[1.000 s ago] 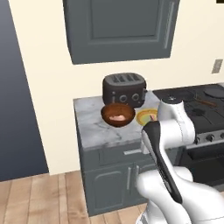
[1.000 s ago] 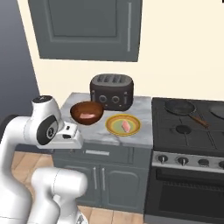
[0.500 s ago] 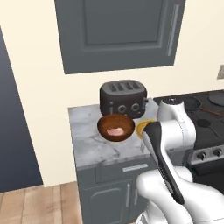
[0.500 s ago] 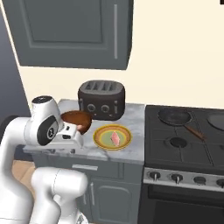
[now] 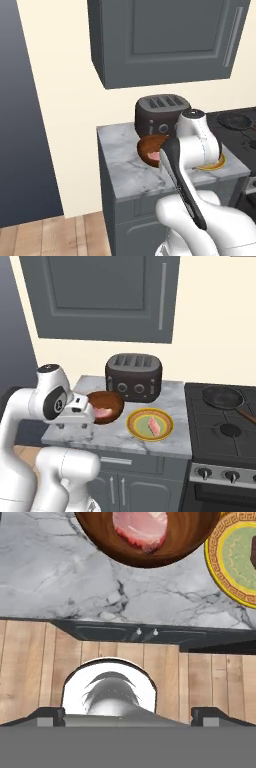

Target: Place one of the steaks on the plate and the other in the bowl. Then place the bowl in the fridge.

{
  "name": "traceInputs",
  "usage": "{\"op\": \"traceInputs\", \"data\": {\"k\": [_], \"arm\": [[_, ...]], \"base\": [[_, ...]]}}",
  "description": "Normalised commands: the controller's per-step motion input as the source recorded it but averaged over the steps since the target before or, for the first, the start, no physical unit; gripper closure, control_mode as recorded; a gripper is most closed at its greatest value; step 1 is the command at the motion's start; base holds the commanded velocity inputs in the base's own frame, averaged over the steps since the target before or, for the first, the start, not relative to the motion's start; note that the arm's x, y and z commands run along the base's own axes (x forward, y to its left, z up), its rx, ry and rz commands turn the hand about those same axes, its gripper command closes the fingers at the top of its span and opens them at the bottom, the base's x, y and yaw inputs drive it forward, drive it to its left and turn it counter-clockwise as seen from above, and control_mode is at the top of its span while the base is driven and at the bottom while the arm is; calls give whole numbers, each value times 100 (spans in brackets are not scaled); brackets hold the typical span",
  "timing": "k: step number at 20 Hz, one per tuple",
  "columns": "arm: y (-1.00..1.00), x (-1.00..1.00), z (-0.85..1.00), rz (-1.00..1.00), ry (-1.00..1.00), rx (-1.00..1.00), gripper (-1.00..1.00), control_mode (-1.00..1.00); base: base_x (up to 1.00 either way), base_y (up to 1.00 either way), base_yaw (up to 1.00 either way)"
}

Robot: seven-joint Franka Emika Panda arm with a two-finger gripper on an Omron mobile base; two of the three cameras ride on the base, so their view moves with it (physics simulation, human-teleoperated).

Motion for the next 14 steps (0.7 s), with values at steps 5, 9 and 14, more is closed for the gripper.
{"op": "traceInputs", "data": {"k": [5,9,14], "arm": [[-52,89,1,-5,-6,13,-100,-100],[-75,66,57,-21,29,42,-100,-100],[-47,48,1,-18,23,8,-100,-100]], "base": [[0,0,0],[0,0,0],[0,0,0]]}}
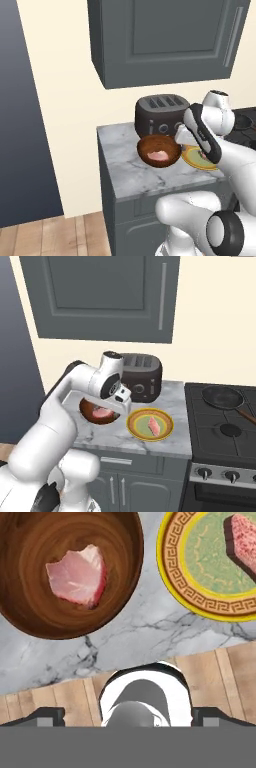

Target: Place one of the steaks on the plate and the other in the bowl. Then place the bowl in the fridge.

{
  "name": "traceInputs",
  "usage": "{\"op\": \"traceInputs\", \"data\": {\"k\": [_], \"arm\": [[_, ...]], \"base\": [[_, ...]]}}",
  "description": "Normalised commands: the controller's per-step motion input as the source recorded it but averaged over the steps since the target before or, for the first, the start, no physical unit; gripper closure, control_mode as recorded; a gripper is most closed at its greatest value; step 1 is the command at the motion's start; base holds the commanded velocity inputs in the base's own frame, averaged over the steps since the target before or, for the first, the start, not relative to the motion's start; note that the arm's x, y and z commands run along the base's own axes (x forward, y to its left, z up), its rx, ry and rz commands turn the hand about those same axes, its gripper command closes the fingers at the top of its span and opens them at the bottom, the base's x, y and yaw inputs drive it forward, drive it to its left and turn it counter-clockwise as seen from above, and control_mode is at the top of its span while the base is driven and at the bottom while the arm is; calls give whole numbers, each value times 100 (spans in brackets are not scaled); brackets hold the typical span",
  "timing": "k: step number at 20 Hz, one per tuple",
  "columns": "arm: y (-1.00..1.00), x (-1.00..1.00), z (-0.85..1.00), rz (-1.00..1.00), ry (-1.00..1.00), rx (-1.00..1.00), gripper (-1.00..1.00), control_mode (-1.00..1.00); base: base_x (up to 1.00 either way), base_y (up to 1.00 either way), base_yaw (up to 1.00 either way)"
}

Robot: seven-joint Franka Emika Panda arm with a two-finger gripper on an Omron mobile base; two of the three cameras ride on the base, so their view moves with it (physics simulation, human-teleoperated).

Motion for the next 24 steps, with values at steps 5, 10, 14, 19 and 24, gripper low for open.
{"op": "traceInputs", "data": {"k": [5,10,14,19,24], "arm": [[-30,29,-54,-5,-4,5,-100,-100],[-9,47,-51,-4,1,6,-100,-100],[0,71,0,-6,16,4,-100,-100],[0,60,-9,-1,2,7,-100,-100],[0,48,-34,0,-2,4,-100,-100]], "base": [[0,0,0],[0,0,0],[0,0,0],[0,0,0],[0,0,0]]}}
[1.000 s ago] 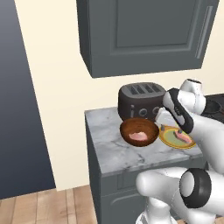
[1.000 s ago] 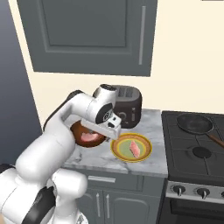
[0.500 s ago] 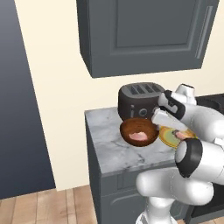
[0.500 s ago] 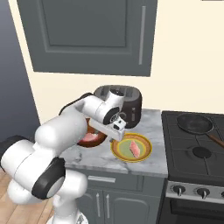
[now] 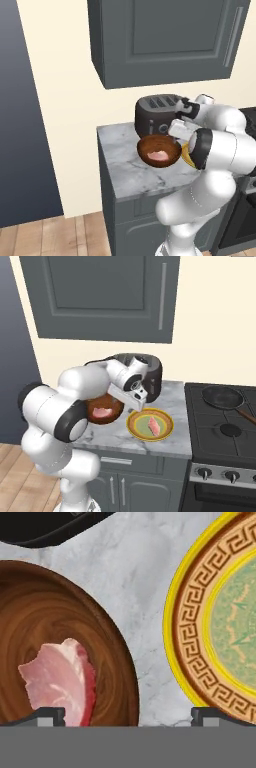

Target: Place one of the steaks on the plate and the other in the bowl. Then place the bowl in the fridge.

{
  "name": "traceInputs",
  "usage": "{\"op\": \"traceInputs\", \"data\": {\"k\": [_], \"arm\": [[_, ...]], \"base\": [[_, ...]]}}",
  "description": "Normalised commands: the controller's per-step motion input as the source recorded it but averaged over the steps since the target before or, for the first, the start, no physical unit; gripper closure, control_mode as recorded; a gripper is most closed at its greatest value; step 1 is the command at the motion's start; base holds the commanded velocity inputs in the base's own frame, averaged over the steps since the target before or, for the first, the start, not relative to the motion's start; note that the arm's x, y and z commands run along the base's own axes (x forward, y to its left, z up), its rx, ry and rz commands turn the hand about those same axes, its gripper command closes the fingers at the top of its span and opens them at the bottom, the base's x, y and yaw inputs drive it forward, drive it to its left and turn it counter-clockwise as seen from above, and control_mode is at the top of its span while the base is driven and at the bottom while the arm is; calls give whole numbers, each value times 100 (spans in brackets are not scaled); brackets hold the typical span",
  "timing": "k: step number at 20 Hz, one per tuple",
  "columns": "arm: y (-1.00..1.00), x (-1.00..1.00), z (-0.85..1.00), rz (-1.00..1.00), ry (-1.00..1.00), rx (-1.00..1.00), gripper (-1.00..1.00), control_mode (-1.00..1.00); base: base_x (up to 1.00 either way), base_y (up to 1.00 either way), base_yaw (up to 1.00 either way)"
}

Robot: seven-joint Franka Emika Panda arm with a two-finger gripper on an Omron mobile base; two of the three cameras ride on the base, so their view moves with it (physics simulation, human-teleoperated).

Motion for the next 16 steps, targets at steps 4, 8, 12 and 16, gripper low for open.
{"op": "traceInputs", "data": {"k": [4,8,12,16], "arm": [[0,25,-39,0,-3,1,-100,-100],[37,0,-3,0,0,0,-100,-100],[21,0,-5,0,0,0,-100,-100],[2,0,-17,0,0,5,-100,-100]], "base": [[0,0,0],[0,0,0],[0,0,0],[0,0,0]]}}
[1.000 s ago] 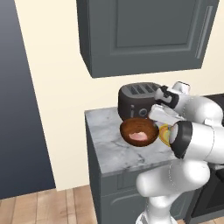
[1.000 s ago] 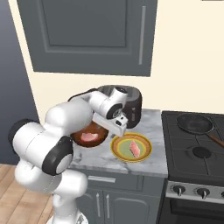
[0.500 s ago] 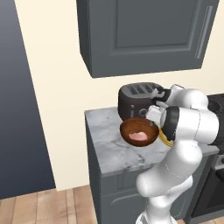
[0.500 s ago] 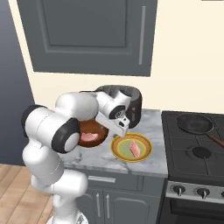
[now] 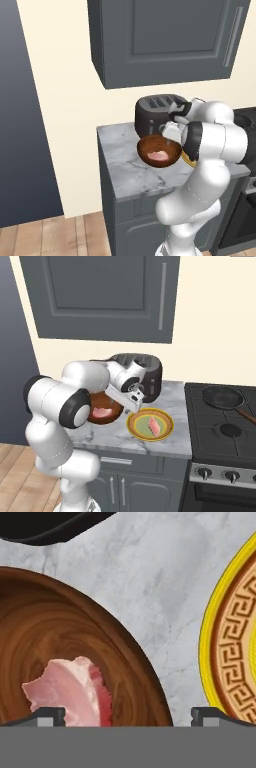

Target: Place one of the steaks on the plate and the other in the bowl. Then place the bowl in the fridge.

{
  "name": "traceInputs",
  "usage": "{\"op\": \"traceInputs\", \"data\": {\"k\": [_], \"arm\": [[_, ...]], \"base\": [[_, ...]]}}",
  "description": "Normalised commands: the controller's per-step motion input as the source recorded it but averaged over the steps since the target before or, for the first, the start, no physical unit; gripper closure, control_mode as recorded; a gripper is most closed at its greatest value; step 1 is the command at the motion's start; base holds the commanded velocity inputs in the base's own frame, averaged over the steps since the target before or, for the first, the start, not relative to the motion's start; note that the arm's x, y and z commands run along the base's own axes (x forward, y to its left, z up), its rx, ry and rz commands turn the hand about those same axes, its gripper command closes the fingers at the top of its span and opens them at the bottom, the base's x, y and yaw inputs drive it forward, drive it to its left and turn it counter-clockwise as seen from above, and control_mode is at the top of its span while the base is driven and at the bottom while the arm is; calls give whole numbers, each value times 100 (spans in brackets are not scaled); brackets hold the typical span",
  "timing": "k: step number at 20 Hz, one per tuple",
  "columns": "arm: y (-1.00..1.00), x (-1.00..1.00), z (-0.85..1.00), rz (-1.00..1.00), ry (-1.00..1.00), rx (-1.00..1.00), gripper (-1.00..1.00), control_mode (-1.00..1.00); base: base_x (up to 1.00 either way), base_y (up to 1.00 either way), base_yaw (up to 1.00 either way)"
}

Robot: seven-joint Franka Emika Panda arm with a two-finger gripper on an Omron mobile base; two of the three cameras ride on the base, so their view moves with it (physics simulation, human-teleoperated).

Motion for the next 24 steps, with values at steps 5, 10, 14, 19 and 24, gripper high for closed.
{"op": "traceInputs", "data": {"k": [5,10,14,19,24], "arm": [[0,0,-19,0,-3,9,-100,-100],[8,0,-6,0,0,2,100,-100],[17,0,-1,0,0,0,100,-100],[24,-6,-1,0,-1,0,100,-100],[29,-46,25,-1,-21,0,100,-100]], "base": [[0,0,0],[0,0,0],[0,0,0],[0,0,0],[0,0,0]]}}
